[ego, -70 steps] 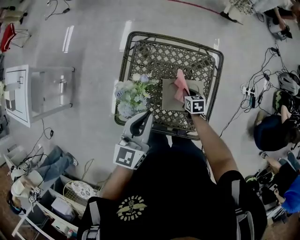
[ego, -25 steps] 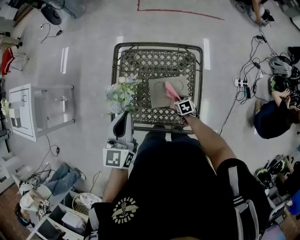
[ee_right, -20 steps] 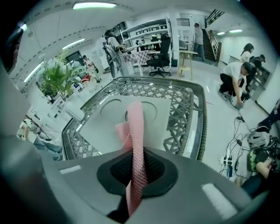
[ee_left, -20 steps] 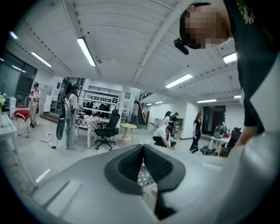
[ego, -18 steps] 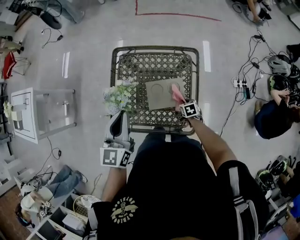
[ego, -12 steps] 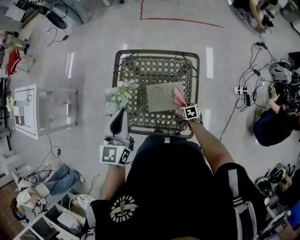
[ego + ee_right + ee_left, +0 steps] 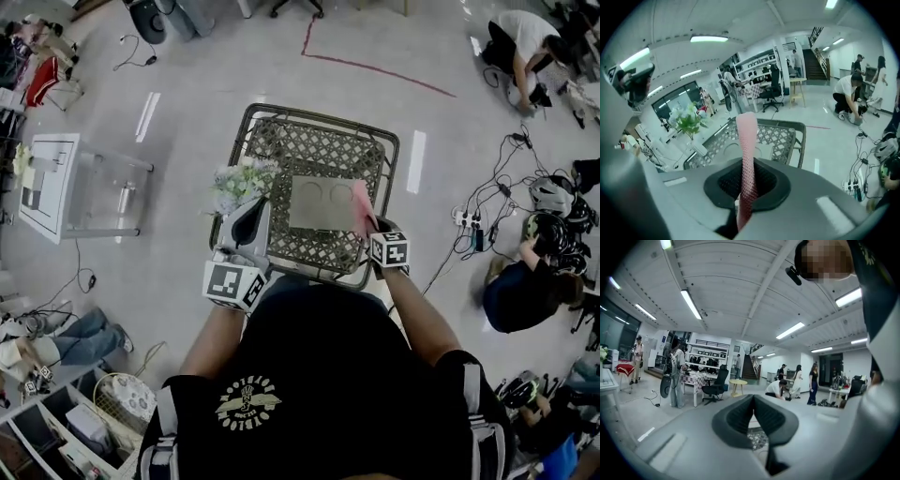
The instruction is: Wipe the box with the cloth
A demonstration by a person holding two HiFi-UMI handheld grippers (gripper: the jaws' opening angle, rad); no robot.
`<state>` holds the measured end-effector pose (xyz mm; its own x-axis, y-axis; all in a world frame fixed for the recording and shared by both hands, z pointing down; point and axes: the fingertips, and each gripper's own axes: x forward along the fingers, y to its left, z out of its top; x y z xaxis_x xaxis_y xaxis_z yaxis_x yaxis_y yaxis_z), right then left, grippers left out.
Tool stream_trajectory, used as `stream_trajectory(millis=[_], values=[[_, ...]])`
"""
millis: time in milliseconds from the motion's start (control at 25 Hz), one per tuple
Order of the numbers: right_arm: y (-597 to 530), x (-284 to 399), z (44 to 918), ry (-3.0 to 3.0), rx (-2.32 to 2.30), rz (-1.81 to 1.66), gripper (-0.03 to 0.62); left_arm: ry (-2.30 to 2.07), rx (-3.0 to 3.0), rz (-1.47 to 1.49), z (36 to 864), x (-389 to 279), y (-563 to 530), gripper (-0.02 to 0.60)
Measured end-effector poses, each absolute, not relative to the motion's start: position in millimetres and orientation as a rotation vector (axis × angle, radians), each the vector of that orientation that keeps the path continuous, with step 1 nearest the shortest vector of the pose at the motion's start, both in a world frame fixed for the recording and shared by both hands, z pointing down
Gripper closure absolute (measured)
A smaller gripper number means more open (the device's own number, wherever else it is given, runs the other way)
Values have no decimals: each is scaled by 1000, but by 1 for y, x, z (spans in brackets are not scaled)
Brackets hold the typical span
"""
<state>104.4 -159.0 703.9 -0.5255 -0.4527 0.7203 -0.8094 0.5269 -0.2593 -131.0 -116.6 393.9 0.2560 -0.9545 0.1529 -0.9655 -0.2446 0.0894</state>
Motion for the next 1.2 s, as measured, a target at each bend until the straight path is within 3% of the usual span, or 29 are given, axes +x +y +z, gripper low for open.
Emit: stream_trajectory(millis=[760,1200], values=[[-142,123,392,-2768,1281,324,577,-1874,2471,-17,312,-111,-108,581],[-133,130,347,-2834,1340,214,577,-1866,2506,-17,302,-100,-96,581]])
